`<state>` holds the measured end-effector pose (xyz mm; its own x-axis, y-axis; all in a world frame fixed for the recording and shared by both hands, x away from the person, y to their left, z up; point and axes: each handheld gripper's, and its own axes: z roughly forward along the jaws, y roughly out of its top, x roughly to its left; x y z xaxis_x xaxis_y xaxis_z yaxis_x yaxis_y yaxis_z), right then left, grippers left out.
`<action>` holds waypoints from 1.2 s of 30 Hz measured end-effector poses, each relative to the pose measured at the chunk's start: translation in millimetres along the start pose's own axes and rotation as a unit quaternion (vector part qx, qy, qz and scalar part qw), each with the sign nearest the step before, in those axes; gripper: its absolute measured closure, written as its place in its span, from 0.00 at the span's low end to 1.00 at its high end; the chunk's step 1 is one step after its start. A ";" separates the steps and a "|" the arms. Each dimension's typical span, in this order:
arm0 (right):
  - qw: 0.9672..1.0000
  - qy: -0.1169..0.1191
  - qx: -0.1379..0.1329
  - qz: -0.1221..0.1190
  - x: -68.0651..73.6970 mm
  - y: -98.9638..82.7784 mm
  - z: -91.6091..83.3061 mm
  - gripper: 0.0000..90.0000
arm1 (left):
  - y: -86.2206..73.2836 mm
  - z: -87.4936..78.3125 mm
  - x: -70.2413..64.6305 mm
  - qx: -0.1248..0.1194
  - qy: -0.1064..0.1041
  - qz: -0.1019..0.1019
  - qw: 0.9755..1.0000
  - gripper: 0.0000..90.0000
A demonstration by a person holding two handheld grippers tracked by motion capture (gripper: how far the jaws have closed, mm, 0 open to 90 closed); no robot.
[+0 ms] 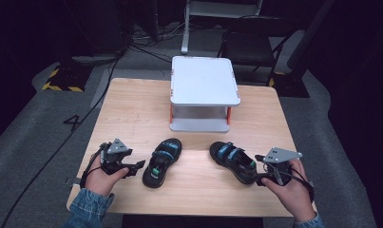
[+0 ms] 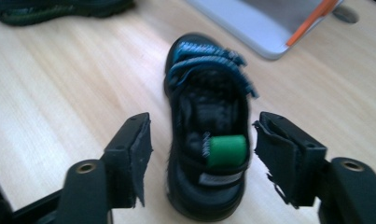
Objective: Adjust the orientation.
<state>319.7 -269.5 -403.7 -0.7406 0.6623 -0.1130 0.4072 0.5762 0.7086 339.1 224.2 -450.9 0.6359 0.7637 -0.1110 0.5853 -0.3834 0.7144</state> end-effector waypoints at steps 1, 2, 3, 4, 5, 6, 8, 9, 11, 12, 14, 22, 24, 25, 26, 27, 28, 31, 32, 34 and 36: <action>1.000 -0.001 0.000 0.001 1.1 -1.1 0.9 0.36 | -0.4 1.5 -0.5 0.003 -0.002 0.002 1.000 0.33; 1.000 -0.001 0.002 0.003 1.3 -3.0 3.4 0.31 | -1.5 3.6 -1.3 0.007 -0.001 0.000 1.000 0.33; 1.000 0.002 0.016 0.013 0.1 -6.6 8.6 0.27 | -2.1 4.2 -1.3 0.010 -0.002 0.000 1.000 0.33; 1.000 0.004 0.021 0.018 -1.0 -8.7 11.7 0.27 | -2.8 5.3 -0.9 0.012 -0.003 0.002 1.000 0.33; 0.999 0.006 0.025 0.022 -2.3 -11.1 15.5 0.27 | -3.2 5.4 -0.7 0.015 -0.003 0.003 1.000 0.33; 0.999 0.009 0.026 0.025 -2.5 -12.3 18.4 0.27 | -3.7 6.0 -0.3 0.016 -0.004 0.003 1.000 0.33; 0.999 0.013 0.030 0.024 -2.3 -14.2 25.8 0.23 | -4.5 6.9 0.4 0.020 -0.006 0.000 1.000 0.33; 0.999 0.003 0.032 0.025 -2.2 -14.5 28.1 0.24 | -5.0 7.4 1.1 0.021 -0.007 0.001 1.000 0.33; 0.999 0.005 0.031 0.031 -4.4 -15.6 29.1 0.32 | -6.7 8.8 2.1 0.023 -0.006 -0.002 1.000 0.33; 0.999 0.003 0.031 0.038 -6.0 -16.7 29.9 0.32 | -7.4 9.5 2.7 0.026 -0.007 -0.002 1.000 0.33; 0.998 0.002 0.034 0.043 -8.6 -19.6 31.9 0.35 | -8.3 10.5 3.2 0.032 -0.011 0.002 0.999 0.33; 0.998 0.000 0.040 0.052 -10.0 -21.9 38.0 0.48 | -12.3 19.8 0.3 0.027 -0.044 -0.001 0.999 0.39; 0.998 0.007 0.038 0.054 -9.2 -21.2 36.5 0.61 | -13.0 19.9 0.4 0.026 -0.053 -0.004 0.998 0.42; 0.998 0.007 0.037 0.054 -8.4 -20.7 36.3 0.65 | -13.5 19.9 0.1 0.024 -0.062 -0.009 0.998 0.44; 0.998 0.008 0.035 0.056 -6.9 -19.7 36.3 0.71 | -13.4 19.6 0.4 0.023 -0.069 -0.007 0.997 0.48; 0.998 0.012 0.033 0.056 -5.4 -17.9 36.1 0.75 | -13.5 19.8 0.3 0.022 -0.071 -0.007 0.997 0.49; 0.998 0.014 0.029 0.058 -4.4 -16.6 35.9 0.77 | -13.5 20.0 -0.2 0.022 -0.074 -0.009 0.997 0.49; 0.997 0.022 0.014 0.073 0.8 -9.7 34.9 0.80 | -13.3 21.1 -2.1 0.021 -0.085 -0.010 0.996 0.50; 0.997 0.026 0.006 0.078 3.1 -7.3 35.3 0.80 | -13.1 21.5 -3.1 0.021 -0.093 -0.013 0.995 0.50; 0.995 0.038 -0.007 0.088 8.5 -2.4 36.9 0.81 | -12.7 22.8 -4.7 0.022 -0.099 -0.010 0.995 0.50; 0.993 0.059 -0.023 0.102 14.9 1.9 41.0 0.81 | -12.3 23.7 -6.6 0.022 -0.105 -0.010 0.994 0.49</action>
<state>331.3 -238.9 -432.6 -0.7045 0.7001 0.1163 0.5322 0.4127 0.7392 339.6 211.6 -475.4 0.7125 0.6481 -0.2689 0.6170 -0.3963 0.6798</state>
